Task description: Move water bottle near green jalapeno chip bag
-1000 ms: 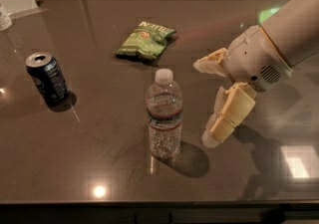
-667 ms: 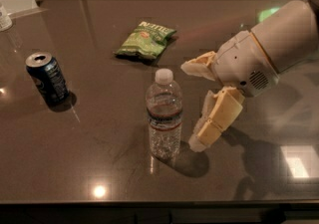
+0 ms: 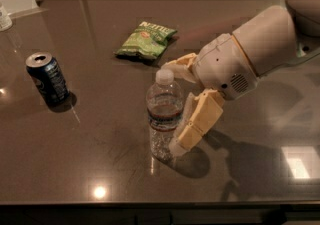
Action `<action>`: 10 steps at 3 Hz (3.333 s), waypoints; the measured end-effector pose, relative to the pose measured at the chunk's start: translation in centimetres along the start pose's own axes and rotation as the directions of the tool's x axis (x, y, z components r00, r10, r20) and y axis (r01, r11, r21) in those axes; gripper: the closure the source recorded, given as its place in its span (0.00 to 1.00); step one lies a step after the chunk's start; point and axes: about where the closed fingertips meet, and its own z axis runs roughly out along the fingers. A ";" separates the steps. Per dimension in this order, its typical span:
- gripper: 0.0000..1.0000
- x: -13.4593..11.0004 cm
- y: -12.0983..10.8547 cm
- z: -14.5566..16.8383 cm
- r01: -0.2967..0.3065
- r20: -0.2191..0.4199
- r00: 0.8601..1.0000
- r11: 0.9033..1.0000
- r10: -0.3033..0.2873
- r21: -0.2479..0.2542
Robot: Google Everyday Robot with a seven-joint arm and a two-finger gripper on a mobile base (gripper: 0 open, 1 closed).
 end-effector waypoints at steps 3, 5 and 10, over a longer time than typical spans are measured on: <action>0.64 -1.0 -1.7 -1.0 -0.054 -0.023 0.998 0.996 0.056 0.068; 1.00 -2.8 -9.7 -5.9 -0.080 -0.004 0.996 0.965 0.084 0.250; 1.00 -3.6 -27.9 -7.3 -0.151 0.059 0.989 0.890 0.139 0.429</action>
Offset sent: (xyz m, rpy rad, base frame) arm 0.0115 0.0029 0.0093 -0.0207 0.0236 -0.0770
